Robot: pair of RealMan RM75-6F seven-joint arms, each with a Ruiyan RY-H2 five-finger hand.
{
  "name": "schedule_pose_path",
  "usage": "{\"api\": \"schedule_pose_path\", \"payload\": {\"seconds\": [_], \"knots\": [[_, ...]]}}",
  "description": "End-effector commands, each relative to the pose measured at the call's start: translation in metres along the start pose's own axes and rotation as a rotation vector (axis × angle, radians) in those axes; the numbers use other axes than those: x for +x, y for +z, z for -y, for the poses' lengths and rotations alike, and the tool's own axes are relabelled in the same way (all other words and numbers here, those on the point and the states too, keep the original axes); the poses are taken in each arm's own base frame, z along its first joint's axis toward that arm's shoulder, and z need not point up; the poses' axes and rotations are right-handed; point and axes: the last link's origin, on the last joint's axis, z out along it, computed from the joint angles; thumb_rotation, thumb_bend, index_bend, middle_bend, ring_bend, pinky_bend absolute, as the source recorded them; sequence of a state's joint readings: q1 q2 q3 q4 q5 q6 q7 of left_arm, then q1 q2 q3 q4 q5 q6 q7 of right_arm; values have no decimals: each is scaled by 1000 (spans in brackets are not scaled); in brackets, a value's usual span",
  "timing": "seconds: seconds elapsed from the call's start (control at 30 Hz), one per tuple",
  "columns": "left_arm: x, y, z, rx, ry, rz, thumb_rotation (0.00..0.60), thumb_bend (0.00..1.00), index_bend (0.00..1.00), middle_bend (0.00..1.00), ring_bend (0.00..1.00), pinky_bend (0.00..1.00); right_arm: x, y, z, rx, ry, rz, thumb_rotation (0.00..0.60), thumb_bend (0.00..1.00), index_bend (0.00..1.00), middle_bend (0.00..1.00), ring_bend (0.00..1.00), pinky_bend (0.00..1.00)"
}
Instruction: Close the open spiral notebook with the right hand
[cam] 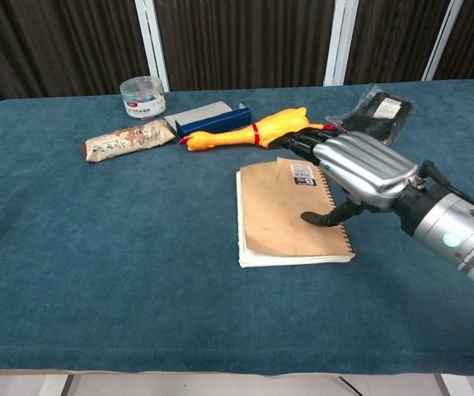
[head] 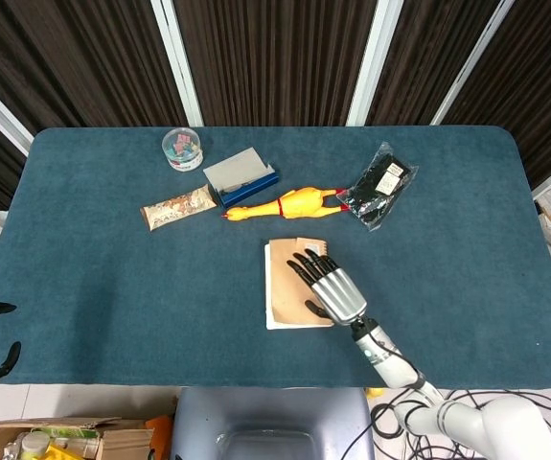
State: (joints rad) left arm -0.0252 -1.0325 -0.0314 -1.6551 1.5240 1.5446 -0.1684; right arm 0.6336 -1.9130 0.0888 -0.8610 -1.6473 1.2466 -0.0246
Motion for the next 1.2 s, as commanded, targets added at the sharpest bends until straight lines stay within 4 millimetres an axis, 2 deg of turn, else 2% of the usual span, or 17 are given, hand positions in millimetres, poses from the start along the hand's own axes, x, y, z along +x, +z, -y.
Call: {"api": "schedule_pose_path", "payload": {"seconds": [0.03, 0.47, 0.83, 0.93, 0.97, 1.03, 1.2], "knots": [[0, 1, 1, 1, -2, 0, 600, 378, 317, 286, 258, 480, -18, 8, 6, 2, 24, 42, 600, 181, 127, 101, 60, 257], [2, 1, 3, 3, -15, -2, 600, 378, 317, 287, 259, 480, -46, 19, 3, -30, 51, 104, 600, 181, 127, 101, 60, 257], [1, 1, 2, -1, -10, 6, 600, 378, 316, 289, 260, 481, -32, 15, -6, -20, 55, 35, 600, 180, 128, 101, 60, 257], [0, 1, 1, -2, -5, 6, 600, 377, 316, 296, 266, 481, -14, 8, -19, -20, 57, -36, 600, 180, 130, 101, 60, 257], [0, 1, 1, 1, -2, 6, 600, 377, 316, 299, 268, 481, 5, -4, -37, -35, 49, -108, 600, 180, 133, 101, 60, 257], [0, 2, 1, 4, 2, 3, 600, 377, 316, 301, 268, 481, 26, -29, -51, -23, 43, -142, 600, 180, 144, 101, 60, 257], [-3, 3, -1, 6, 16, 7, 600, 377, 317, 301, 268, 481, 69, -82, -68, -85, 12, -163, 600, 181, 229, 102, 60, 257]]}}
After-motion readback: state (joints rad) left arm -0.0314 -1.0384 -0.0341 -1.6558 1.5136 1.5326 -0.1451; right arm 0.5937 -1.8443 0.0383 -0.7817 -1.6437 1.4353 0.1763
